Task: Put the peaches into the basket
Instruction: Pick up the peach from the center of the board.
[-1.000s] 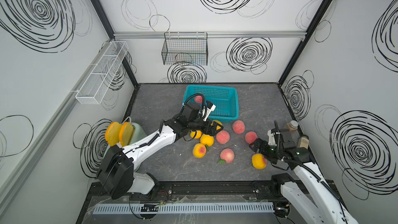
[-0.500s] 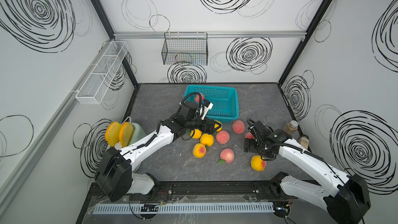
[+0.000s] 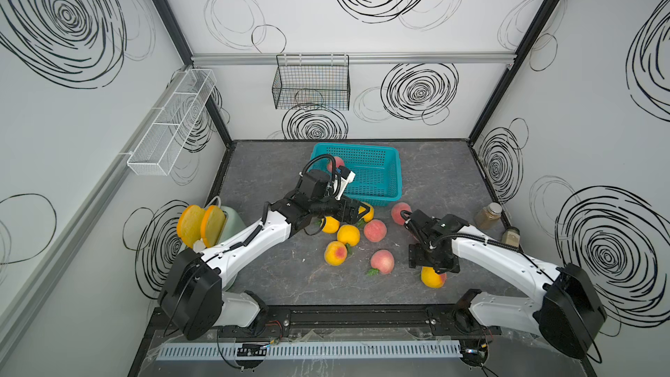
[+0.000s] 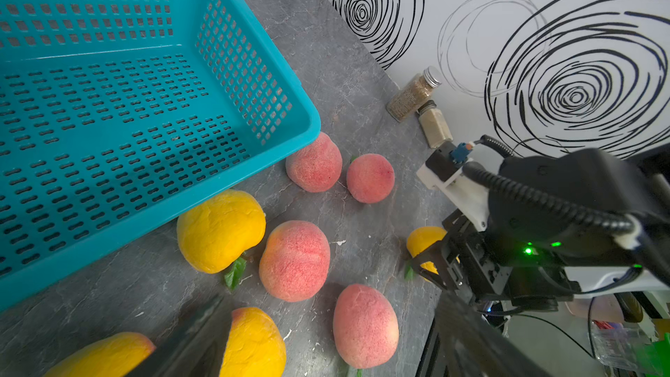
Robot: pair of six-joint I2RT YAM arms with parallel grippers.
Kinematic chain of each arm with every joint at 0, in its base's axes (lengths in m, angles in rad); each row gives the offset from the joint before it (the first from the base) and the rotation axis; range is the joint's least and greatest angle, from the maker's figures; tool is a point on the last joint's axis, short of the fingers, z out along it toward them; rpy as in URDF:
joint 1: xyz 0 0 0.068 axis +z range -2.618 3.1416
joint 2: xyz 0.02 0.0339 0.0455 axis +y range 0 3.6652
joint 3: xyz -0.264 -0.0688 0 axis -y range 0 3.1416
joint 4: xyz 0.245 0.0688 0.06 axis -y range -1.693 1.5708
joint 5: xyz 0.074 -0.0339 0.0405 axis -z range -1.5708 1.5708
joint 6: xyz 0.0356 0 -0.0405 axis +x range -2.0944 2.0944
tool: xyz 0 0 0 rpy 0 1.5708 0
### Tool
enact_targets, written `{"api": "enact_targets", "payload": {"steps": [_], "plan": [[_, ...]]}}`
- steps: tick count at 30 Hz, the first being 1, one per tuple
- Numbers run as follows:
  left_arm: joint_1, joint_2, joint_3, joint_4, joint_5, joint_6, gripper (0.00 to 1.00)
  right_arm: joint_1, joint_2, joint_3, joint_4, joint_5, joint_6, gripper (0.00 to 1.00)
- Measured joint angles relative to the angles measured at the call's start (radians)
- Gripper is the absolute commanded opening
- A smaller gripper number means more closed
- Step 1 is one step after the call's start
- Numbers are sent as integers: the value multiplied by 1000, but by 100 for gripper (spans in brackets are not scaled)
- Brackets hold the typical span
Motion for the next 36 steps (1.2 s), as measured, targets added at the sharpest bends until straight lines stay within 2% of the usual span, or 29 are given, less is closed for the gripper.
{"api": "enact_targets", "payload": {"steps": [7, 13, 18, 22, 26, 29, 32, 36], "plan": [[15, -23, -1, 1, 0, 0, 92, 15, 53, -10, 2, 1, -14, 75], [37, -42, -4, 1, 0, 0, 92, 26, 46, -10, -1, -13, -20, 47], [51, -48, -5, 1, 0, 0, 92, 27, -16, -6, 0, -37, -16, 44], [64, -49, -6, 1, 0, 0, 92, 22, -26, 66, -4, -45, -27, 45], [89, -54, -10, 1, -2, 0, 93, -8, 5, 245, 8, -64, -76, 45], [124, -67, -19, -1, -12, -5, 93, -66, 92, 464, 60, -85, -141, 46], [178, -80, -31, 2, -24, -19, 93, -132, 238, 707, 134, -125, -212, 46], [270, -86, -56, 9, -34, -48, 94, -195, 534, 1089, 235, -179, -293, 46]]}}
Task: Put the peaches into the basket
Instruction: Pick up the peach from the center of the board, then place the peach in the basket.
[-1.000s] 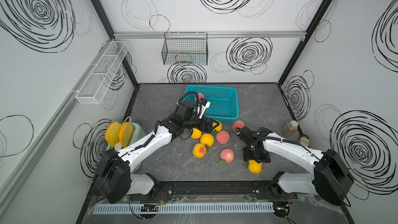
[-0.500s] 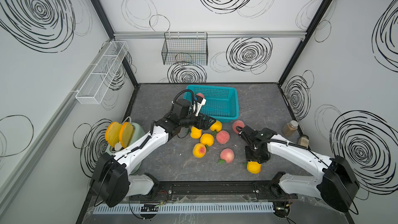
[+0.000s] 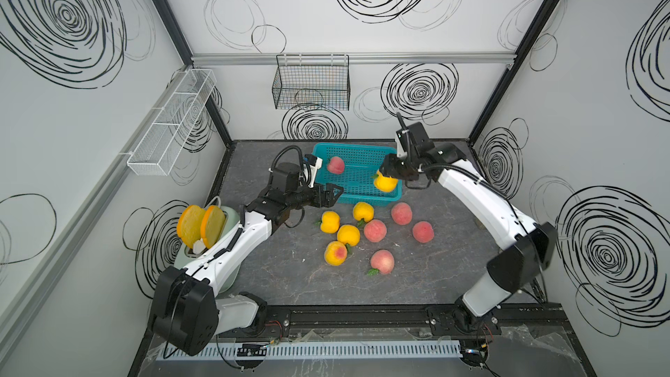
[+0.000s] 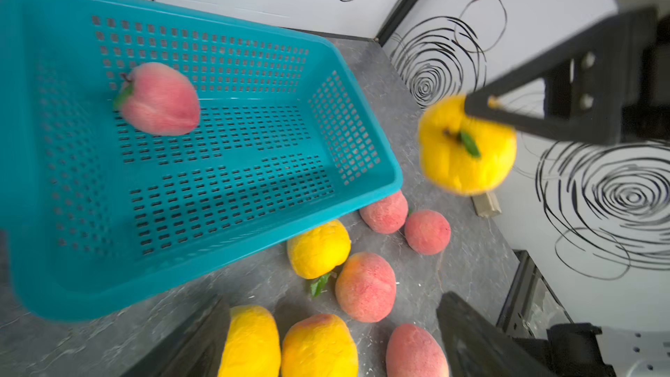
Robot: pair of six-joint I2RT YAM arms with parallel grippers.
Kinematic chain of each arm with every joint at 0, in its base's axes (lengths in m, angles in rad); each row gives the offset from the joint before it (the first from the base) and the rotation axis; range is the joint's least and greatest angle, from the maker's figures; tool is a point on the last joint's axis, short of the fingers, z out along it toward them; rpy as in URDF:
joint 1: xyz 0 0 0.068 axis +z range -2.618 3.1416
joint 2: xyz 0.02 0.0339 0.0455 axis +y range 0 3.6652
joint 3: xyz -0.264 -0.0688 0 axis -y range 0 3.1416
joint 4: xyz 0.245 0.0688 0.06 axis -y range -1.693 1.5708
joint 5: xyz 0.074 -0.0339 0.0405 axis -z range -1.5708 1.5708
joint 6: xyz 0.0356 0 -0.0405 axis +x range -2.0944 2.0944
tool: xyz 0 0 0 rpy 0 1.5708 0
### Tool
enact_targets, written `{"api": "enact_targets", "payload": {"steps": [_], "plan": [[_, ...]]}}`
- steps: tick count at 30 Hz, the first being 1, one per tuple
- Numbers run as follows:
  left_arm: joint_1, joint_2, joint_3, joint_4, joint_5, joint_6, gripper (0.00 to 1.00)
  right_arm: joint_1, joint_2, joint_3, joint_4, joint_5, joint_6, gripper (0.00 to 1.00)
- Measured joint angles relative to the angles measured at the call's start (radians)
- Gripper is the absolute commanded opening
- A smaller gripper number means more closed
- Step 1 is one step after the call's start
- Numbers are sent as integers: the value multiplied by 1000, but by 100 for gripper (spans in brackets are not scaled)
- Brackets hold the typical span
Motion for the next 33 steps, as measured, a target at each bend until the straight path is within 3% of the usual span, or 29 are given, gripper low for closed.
{"api": "enact_targets", "payload": {"steps": [5, 8, 11, 17, 22, 24, 26, 33], "plan": [[80, 3, -13, 2, -8, -23, 93, -30, 487, 575, 32, -44, -56, 48], [97, 6, -13, 8, -11, -29, 93, -43, 696, 743, 41, -72, -63, 49], [100, 8, -13, 8, -14, -29, 93, -47, 770, 680, 62, -84, -69, 49], [100, 16, -13, 6, -33, -25, 93, -42, 778, 553, 137, -60, -103, 55], [100, 17, -13, 6, -47, -17, 93, -25, 777, 553, 218, -33, -135, 74], [100, 18, -13, 6, -53, -14, 93, -21, 777, 553, 238, -40, -136, 89], [100, 21, -13, 6, -56, -14, 93, -18, 777, 553, 251, -53, -143, 97], [100, 55, -13, 7, -56, -14, 93, -5, 734, 510, 254, -82, -175, 98]]}}
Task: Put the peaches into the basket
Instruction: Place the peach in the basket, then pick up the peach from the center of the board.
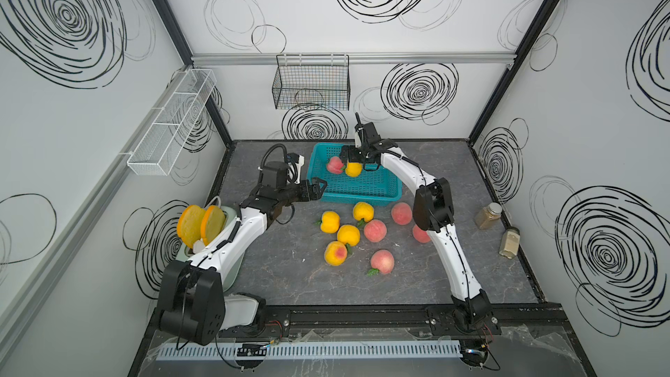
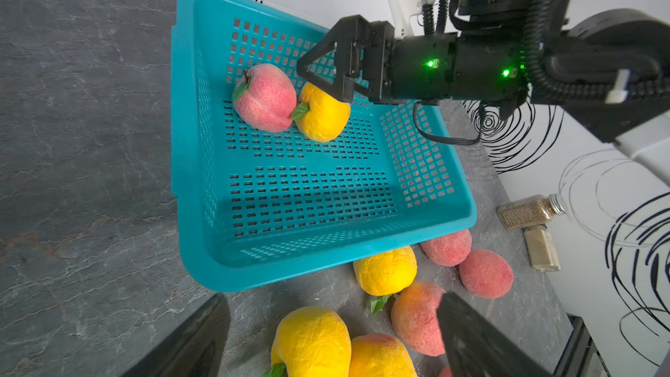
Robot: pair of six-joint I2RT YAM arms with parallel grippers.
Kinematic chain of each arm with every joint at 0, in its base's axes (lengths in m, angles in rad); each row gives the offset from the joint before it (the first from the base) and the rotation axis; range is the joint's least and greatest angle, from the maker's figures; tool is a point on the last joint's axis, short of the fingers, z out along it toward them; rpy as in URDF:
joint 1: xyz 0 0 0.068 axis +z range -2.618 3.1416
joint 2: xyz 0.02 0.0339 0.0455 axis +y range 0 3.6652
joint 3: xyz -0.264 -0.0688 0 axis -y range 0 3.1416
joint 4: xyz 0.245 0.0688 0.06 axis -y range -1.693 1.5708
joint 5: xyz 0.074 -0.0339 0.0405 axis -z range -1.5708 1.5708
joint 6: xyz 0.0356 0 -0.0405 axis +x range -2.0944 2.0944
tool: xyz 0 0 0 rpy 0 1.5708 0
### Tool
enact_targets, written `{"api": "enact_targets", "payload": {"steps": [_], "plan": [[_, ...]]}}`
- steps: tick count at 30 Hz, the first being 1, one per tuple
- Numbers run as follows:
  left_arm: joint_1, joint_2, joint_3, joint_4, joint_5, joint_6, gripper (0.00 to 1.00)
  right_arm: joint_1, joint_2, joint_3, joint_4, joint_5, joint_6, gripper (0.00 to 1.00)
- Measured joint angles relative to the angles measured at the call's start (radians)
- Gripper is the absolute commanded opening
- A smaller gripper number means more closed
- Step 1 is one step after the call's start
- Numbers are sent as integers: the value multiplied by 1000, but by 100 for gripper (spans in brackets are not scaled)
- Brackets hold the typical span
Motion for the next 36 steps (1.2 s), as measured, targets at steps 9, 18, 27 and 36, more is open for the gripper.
{"api": "enact_targets", "payload": {"steps": [9, 18, 27, 36], "plan": [[1, 27, 0, 5, 19, -7, 93, 22, -493, -491, 138, -8, -47, 99], [-8, 44, 0, 0, -8, 3, 93, -43, -997, -1154, 501, -61, -11, 99], [-50, 45, 2, -61, -99, 25, 93, -141, -1105, -1542, 621, -13, 0, 99], [-149, 2, -1, -173, -201, 17, 93, -48, -1326, -1741, 760, 258, -114, 99]]}}
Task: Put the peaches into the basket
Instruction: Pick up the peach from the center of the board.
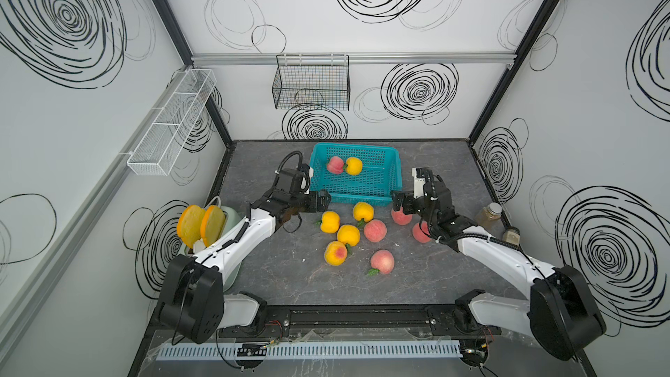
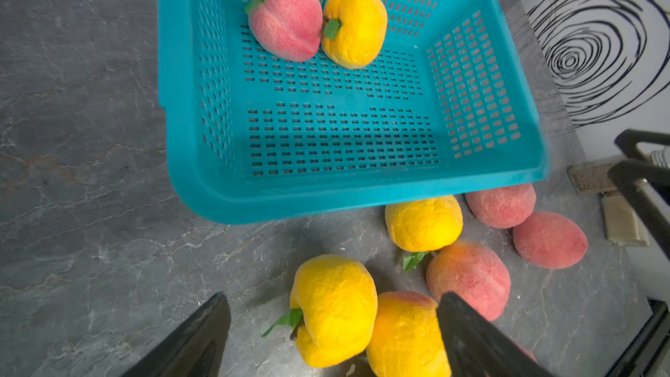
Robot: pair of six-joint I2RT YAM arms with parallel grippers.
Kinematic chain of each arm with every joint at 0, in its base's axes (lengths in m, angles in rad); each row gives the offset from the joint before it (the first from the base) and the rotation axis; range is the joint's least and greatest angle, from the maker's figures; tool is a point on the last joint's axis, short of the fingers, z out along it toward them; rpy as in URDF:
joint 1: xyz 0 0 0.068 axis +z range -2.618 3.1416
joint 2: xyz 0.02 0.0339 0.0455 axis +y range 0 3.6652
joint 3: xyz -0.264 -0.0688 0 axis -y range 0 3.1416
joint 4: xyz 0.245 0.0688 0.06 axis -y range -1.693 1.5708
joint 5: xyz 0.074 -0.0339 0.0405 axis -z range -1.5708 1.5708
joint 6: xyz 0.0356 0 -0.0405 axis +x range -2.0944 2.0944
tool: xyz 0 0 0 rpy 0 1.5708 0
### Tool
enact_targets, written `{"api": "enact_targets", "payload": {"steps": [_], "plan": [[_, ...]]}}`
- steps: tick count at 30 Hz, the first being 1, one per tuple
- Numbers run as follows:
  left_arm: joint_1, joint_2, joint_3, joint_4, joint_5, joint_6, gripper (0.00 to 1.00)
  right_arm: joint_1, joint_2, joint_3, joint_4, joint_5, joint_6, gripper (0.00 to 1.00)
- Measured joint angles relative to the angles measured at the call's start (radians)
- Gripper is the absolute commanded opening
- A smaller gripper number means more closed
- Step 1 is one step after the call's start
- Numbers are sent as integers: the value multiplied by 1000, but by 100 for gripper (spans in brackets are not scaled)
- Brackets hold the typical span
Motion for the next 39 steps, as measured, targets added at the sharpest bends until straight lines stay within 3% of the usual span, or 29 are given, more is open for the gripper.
{"api": "enact_targets", "payload": {"steps": [8, 12, 19, 29, 39], "plan": [[-37, -14, -35, -87, -51, -66, 93, 80, -167, -253, 155, 109, -22, 99], [-69, -65, -72, -124, -89, -97, 93, 120, -241, -340, 200, 93, -22, 99], [-200, -100, -151, -143, -137, -135, 93, 191, -219, -313, 248, 95, -34, 99], [-356, -103, -210, -163, -207, -164, 92, 195, -196, -298, 247, 123, -41, 99], [-431, -105, -210, -157, -233, -157, 92, 195, -169, -288, 239, 152, -45, 99]]}}
